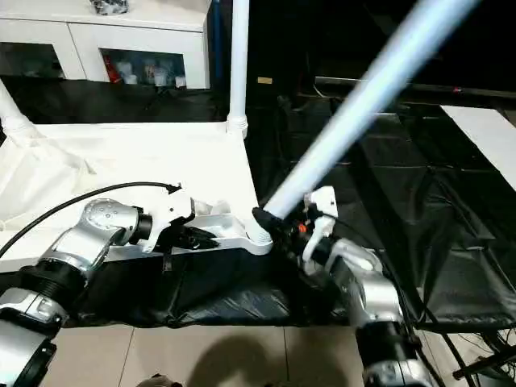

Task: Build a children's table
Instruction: Insert table leg to table base

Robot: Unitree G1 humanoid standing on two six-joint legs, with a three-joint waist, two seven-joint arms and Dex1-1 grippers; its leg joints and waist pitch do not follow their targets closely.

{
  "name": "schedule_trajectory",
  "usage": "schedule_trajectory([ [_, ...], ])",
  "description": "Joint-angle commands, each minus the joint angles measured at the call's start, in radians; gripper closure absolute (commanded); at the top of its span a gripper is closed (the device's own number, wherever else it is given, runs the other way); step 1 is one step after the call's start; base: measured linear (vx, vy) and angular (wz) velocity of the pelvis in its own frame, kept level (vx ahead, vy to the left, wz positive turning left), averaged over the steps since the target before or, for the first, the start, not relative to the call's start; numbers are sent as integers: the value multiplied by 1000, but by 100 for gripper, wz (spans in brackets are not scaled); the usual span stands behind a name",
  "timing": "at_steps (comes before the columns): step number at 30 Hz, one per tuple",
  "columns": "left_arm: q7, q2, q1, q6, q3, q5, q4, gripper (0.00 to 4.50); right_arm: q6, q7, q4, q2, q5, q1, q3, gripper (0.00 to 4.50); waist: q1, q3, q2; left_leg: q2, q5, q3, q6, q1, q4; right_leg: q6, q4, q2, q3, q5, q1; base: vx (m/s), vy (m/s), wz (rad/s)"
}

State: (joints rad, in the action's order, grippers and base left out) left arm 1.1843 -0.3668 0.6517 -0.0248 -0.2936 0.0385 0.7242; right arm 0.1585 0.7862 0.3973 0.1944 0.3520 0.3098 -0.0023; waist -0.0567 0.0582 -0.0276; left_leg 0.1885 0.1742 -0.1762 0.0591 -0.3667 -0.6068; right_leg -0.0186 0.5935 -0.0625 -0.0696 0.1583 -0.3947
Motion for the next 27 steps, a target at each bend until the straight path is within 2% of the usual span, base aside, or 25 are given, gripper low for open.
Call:
schedule_trajectory([
  [1, -37, -5, 16, 1, 19, -4, 23, 450, 12, -28, 28, 34, -64, -39, 7, 261, 7, -60, 4, 40, 382, 25, 2, 27, 83, -111, -104, -89, 38, 570, 22, 0, 0, 0],
  [3, -33, -5, 16, 1, 18, -4, 22, 450, 9, -29, 25, 37, -69, -39, 13, 261, 6, -60, 3, 40, 375, 24, -2, 25, 83, -115, -104, -89, 40, 565, 22, 0, 0, 0],
  [6, -22, -7, 16, 8, 14, -1, 23, 450, 12, -27, 16, 57, -100, -26, 52, 261, 5, -59, 2, 39, 366, 22, -4, 25, 82, -109, -105, -89, 40, 575, 22, 0, 0, 0],
  [7, -15, -9, 17, 12, 10, 4, 26, 450, 31, -15, 7, 69, -115, -7, 78, 261, 6, -59, -2, 39, 364, 22, -5, 25, 82, -107, -106, -88, 39, 580, 22, 0, 0, 0],
  [8, -15, -9, 17, 13, 10, 4, 26, 450, 32, -14, 6, 69, -116, -6, 79, 261, 8, -58, -1, 37, 361, 24, -5, 22, 83, -101, -105, -87, 38, 591, 25, 0, 0, 0],
  [9, -10, -10, 18, 16, 6, 6, 27, 450, 46, -1, 1, 75, -123, 6, 94, 261, 8, -59, 0, 38, 365, 23, -5, 26, 80, -98, -108, -88, 38, 600, 21, 0, 0, 0],
  [10, -5, -14, 20, 23, 1, 13, 29, 450, 80, 28, -8, 83, -132, 25, 124, 261, 10, -58, 1, 38, 368, 24, -5, 24, 81, -100, -107, -88, 38, 601, 23, 0, 0, 0],
  [11, -5, -14, 20, 23, 1, 13, 29, 450, 80, 28, -8, 83, -132, 25, 124, 261, 10, -58, 1, 39, 371, 25, -3, 24, 82, -99, -107, -87, 38, 599, 22, 0, 0, 0],
  [12, -1, -16, 21, 22, -1, 15, 27, 450, 96, 71, -12, 98, -146, 37, 162, 261, 11, -59, -3, 39, 376, 24, -5, 27, 81, -100, -107, -87, 38, 599, 19, 0, 0, 0],
  [15, 0, -16, 22, 20, 0, 15, 26, 450, 103, 91, -10, 105, -153, 41, 181, 261, 11, -60, -3, 41, 377, 24, -2, 27, 82, -102, -106, -88, 40, 585, 19, 0, 0, 0],
  [16, 3, -20, 21, 18, -2, 16, 20, 450, 110, 116, -5, 116, -165, 42, 206, 261, 11, -61, -12, 40, 374, 22, -4, 26, 81, -102, -106, -88, 40, 581, 20, 0, 0, 0],
  [17, 4, -21, 21, 18, -2, 17, 19, 450, 115, 127, -3, 121, -169, 42, 216, 261, 8, -61, -9, 40, 364, 23, -7, 24, 82, -103, -104, -89, 41, 577, 22, 0, 0, 0],
  [18, 6, -23, 21, 17, -3, 17, 17, 450, 115, 140, -2, 127, -174, 41, 226, 261, 7, -62, -14, 41, 356, 22, -9, 24, 82, -103, -104, -89, 41, 569, 22, 0, 0, 0],
  [20, 13, -25, 22, 20, -4, 17, 14, 450, 111, 150, 2, 135, -177, 40, 239, 261, 5, -61, -10, 42, 358, 22, -9, 25, 83, -103, -104, -89, 42, 570, 21, 0, 0, 0],
  [24, 37, -30, 25, 32, -6, 13, 6, 450, 102, 170, 21, 138, -186, 51, 251, 261, 5, -63, -17, 43, 364, 23, -4, 24, 84, -102, -103, -89, 41, 568, 22, 0, 0, 0],
  [27, 63, -33, 22, 37, -6, 3, -14, 450, 102, 196, 16, 141, -182, 51, 258, 261, 4, -63, -15, 44, 368, 24, -2, 24, 86, -102, -103, -89, 41, 566, 22, 0, 0, 0],
])
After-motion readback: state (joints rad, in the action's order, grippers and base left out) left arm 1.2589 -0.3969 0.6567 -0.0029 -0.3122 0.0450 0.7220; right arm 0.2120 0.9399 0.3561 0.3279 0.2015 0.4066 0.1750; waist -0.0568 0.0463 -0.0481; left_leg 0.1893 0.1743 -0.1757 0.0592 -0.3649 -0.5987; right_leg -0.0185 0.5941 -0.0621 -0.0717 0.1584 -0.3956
